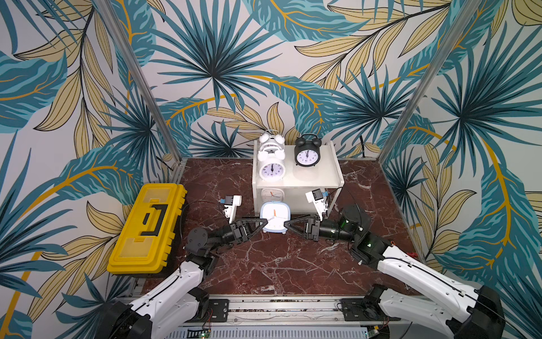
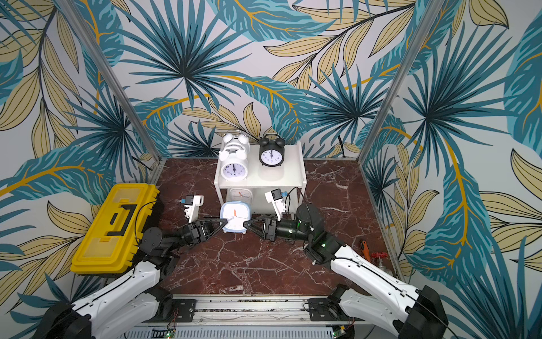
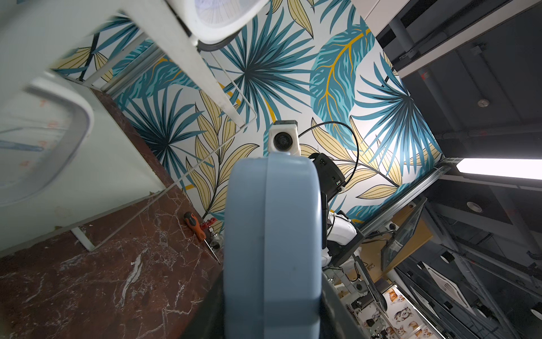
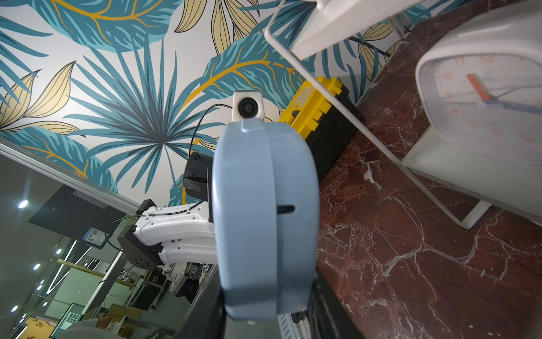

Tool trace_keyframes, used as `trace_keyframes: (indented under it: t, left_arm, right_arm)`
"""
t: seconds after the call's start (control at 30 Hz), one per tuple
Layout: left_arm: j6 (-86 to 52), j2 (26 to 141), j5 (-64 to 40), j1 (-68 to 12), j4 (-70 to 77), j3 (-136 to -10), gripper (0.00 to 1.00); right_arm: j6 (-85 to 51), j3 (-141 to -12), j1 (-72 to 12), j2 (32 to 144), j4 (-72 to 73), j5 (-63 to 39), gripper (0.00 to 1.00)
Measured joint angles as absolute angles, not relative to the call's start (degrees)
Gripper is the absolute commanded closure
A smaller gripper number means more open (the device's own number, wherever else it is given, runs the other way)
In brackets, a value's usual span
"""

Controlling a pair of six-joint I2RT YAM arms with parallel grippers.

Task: Place the alarm clocks on the shelf by style
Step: Pick up the alarm from the center of the board.

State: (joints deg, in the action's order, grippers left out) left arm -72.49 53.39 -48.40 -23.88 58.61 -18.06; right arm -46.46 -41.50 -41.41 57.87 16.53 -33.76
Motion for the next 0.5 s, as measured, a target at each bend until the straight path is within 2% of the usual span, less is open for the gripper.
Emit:
trace_keyframes:
  t: [0.1, 0.17, 0.2, 0.33, 0.5]
  left_arm:
    - [-72.23, 53.39, -48.31, -23.88, 58.48, -18.06, 0.45]
    - [-71.61, 53.36, -48.05, -23.88, 58.46, -18.06, 0.31]
    - [-71.35, 53.36, -47.88, -23.90, 58.35, -18.06, 0.27]
    - [-70.43, 53.12, -47.07, -23.90, 56.71, -18.06, 0.20]
    - [-66.81, 49.95, -44.62, -23.90, 49.04, -18.09, 0.18]
  right_arm:
    - [-46.22, -41.50, -41.41, 57.87, 16.21, -33.74, 0.79]
    - [-45.89, -41.52, -41.58, 57.82, 15.00, -33.63, 0.80]
    - [-45.58, -41.52, -41.67, 57.76, 14.11, -33.43, 0.80]
    - [-43.94, -41.54, -41.91, 56.31, 10.35, -31.99, 0.81]
    - [-40.05, -42.48, -42.11, 52.05, 3.33, -27.77, 0.81]
